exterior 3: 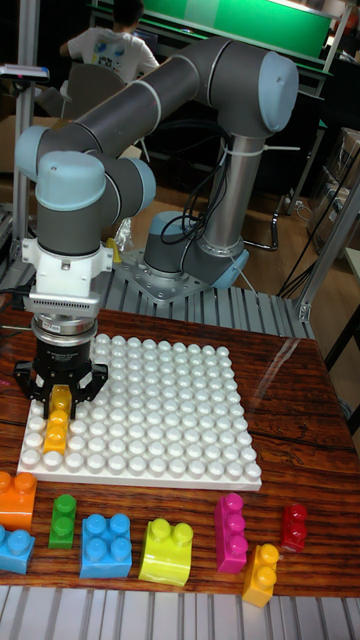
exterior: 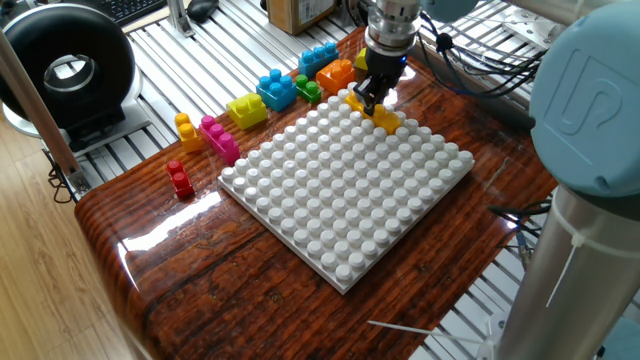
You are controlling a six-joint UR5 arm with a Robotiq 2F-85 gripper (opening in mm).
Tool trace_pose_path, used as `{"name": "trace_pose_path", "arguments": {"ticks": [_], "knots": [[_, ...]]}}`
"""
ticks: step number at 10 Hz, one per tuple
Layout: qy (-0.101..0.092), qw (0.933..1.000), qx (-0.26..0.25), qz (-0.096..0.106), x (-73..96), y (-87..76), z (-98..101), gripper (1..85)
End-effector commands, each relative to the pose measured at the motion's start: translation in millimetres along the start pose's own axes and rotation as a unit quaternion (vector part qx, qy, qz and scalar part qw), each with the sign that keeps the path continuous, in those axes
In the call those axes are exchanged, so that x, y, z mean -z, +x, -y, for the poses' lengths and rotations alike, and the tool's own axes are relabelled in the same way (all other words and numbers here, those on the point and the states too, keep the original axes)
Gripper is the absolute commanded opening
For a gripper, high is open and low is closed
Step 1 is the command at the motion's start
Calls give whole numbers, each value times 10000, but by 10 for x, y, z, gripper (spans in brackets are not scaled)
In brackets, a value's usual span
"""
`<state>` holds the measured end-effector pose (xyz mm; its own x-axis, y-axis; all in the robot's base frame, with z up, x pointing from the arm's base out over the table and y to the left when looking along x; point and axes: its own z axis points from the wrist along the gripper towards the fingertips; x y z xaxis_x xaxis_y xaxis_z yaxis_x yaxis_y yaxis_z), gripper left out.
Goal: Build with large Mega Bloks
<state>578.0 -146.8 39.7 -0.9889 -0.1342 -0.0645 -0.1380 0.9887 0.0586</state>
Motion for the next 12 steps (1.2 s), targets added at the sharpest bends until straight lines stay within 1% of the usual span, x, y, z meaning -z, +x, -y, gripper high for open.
{"name": "trace_pose_path", "arguments": {"ticks": [1,2,4,6,8,9,10,11,12], "knots": [[-34,10000,24,24,25,-11,-8,420],[45,10000,21,-18,61,8,21,420],[127,9999,-6,-98,166,35,59,403],[183,9997,-12,-137,229,49,91,397],[390,9990,-66,-216,321,68,185,367],[434,9987,-134,-241,389,58,221,350],[435,9985,-235,-251,447,39,266,327],[364,9980,-452,-233,473,6,280,273],[274,9968,-702,-277,477,15,250,190]]}}
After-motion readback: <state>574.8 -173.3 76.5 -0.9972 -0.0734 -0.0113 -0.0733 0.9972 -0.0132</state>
